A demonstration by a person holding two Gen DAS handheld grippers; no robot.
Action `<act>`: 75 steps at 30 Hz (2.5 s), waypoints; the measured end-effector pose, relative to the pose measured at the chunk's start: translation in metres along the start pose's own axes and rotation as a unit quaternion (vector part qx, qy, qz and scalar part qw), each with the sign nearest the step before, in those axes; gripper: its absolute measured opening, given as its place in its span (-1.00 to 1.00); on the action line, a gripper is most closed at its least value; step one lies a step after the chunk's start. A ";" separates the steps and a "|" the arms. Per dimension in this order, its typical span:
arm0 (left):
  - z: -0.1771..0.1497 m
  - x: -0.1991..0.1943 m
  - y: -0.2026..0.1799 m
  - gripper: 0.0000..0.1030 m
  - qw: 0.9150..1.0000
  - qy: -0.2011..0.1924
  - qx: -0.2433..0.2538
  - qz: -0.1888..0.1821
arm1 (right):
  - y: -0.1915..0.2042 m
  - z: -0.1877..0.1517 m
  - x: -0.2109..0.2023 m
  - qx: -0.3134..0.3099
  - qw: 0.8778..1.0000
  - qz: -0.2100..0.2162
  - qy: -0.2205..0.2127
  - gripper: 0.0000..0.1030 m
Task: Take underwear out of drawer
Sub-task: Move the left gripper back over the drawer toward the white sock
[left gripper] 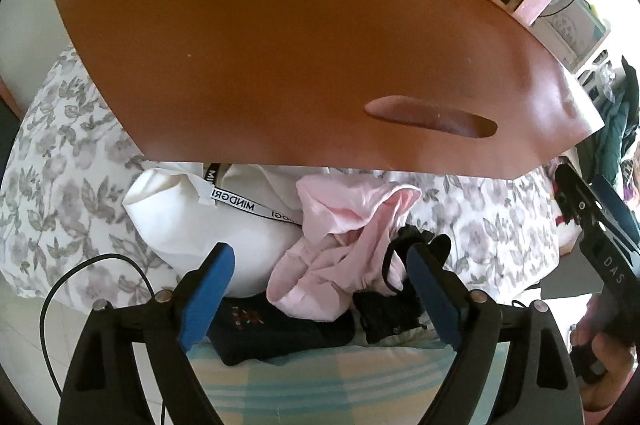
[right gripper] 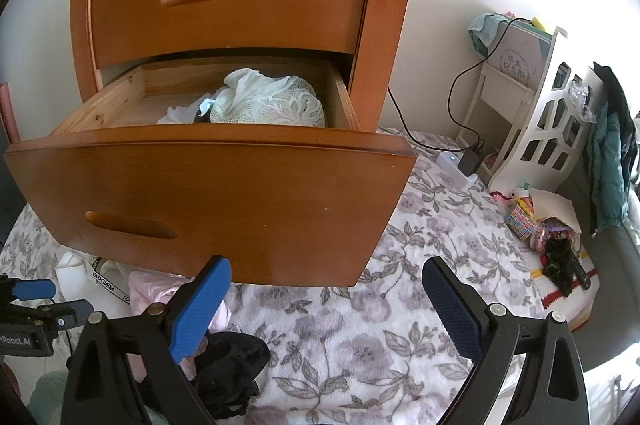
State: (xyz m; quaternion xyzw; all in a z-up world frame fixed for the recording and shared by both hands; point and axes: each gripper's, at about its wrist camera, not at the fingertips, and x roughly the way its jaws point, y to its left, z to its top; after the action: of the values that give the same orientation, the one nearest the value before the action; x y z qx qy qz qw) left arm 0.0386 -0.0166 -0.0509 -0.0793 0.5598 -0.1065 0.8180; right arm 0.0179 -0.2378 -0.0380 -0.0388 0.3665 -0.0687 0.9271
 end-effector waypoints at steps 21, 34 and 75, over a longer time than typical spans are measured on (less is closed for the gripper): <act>0.025 -0.089 -0.019 0.72 0.992 -0.093 0.057 -0.067 | -0.001 0.000 -0.001 0.003 1.000 0.001 -0.001 0.91; 0.105 -0.160 -0.051 0.72 0.981 -0.167 0.070 -0.065 | -0.002 0.001 0.000 0.006 1.000 0.004 0.001 0.91; 0.220 0.086 -0.065 0.71 0.963 0.204 0.138 0.108 | -0.008 -0.001 0.027 0.019 0.998 0.031 0.046 0.91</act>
State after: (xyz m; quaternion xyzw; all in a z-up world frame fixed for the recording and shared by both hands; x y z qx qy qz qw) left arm 0.2684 -0.1002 -0.0330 0.1185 0.7002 -0.1074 0.6958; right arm 0.0360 -0.2503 -0.0555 -0.0060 0.4085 -0.0484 0.9115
